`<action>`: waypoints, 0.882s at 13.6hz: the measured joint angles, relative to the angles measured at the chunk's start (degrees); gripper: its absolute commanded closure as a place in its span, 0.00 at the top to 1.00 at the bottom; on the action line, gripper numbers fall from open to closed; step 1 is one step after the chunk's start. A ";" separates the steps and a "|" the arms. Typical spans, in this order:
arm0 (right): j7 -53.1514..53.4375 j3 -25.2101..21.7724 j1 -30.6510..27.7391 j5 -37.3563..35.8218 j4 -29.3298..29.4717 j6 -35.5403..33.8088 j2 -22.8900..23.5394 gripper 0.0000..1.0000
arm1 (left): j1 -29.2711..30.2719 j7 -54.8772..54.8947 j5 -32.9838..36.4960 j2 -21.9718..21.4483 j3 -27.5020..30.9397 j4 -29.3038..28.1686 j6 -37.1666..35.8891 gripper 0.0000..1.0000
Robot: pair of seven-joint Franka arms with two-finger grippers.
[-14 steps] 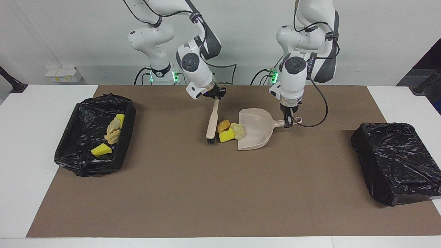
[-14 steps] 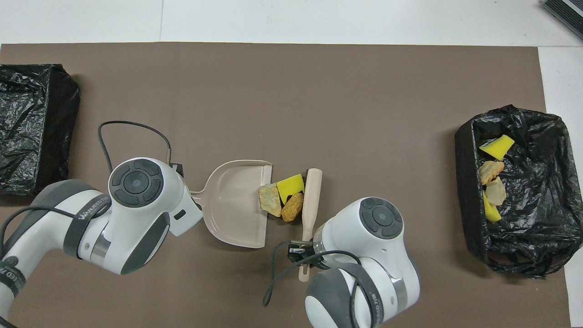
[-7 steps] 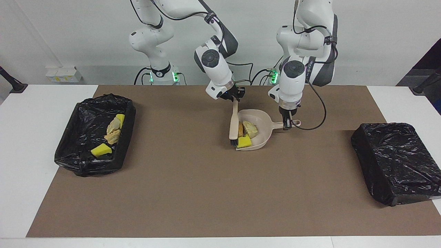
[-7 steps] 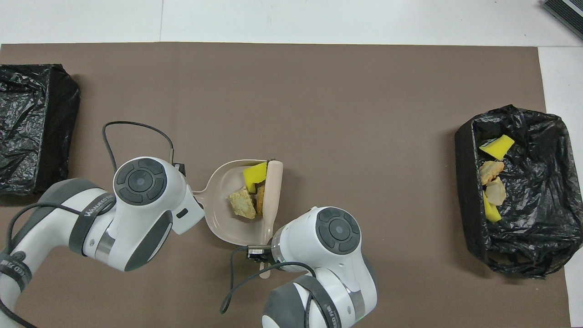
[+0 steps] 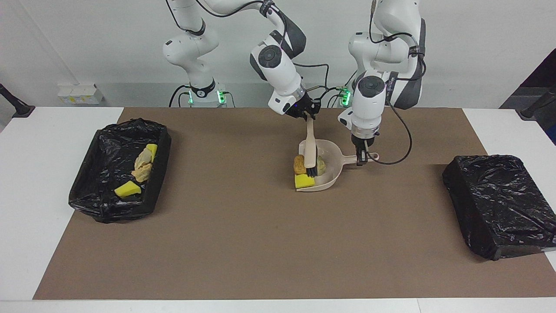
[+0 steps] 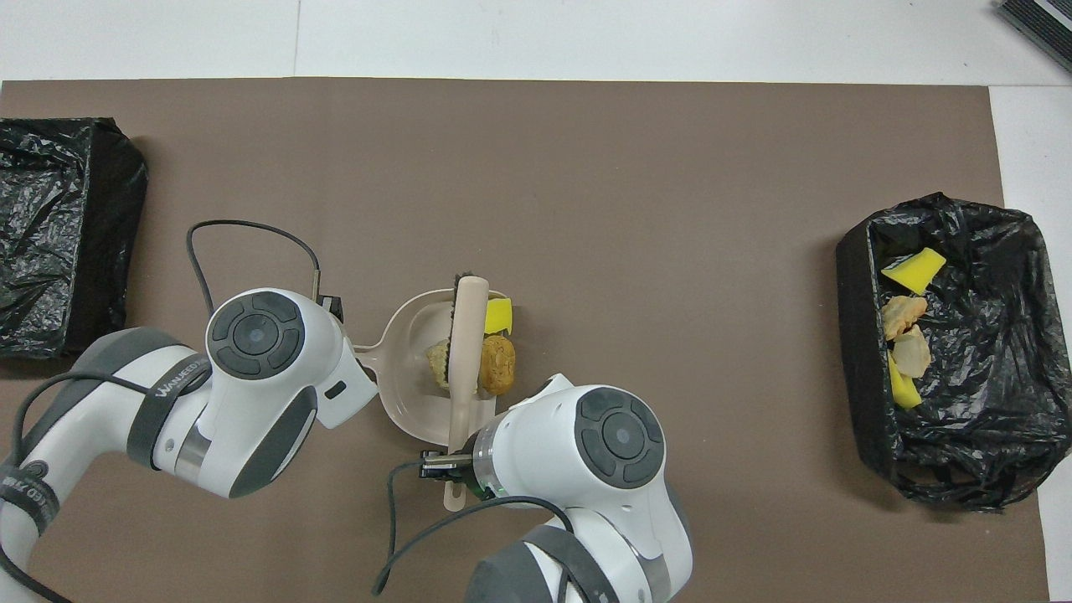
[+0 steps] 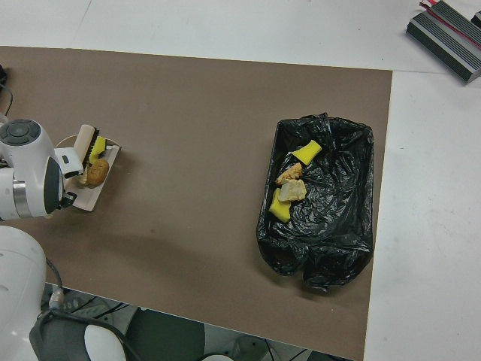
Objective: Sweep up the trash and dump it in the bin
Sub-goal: 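Brush the remaining sponge and crumbs into the dustpan with the right gripper, then push the last pieces into the dustpan with the brush in the right gripper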
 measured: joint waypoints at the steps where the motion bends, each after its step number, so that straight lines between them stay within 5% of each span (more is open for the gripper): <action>1: 0.00 0.00 0.01 0.00 0.33 -0.37 -0.41 0.00 | 0.08 0.00 0.00 0.11 0.03 0.00 0.37 0.00; 5: 0.00 -0.74 -0.42 -1.53 3.00 -9.68 -2.78 0.00 | 0.25 -0.02 0.00 0.56 0.23 0.00 0.89 0.00; 12: -4.48 -1.06 -8.16 -18.91 -0.10 -25.67 -8.07 0.00 | 0.26 -1.49 -0.03 0.58 0.28 -0.01 0.89 0.00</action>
